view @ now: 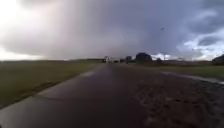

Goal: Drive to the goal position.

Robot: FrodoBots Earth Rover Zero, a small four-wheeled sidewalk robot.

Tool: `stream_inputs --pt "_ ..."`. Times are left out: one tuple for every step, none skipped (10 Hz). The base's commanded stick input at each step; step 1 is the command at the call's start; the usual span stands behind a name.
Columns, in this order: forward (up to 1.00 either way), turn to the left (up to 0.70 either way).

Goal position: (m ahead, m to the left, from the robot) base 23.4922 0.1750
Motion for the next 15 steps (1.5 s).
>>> stream_inputs --pt "0.7 0.0" --pt "0.7 0.0" --pt "0.7 0.0" --pt "0.7 0.0" --pt "0.7 0.0" --pt "0.7 0.0" --pt "0.7 0.0" --pt "0.7 0.0" --pt "0.7 0.0" --pt "0.7 0.0" --pt "0.7 0.0" --pt "0.7 0.0" --pt "0.7 0.0" --pt "0.7 0.0" --pt "0.7 0.0"
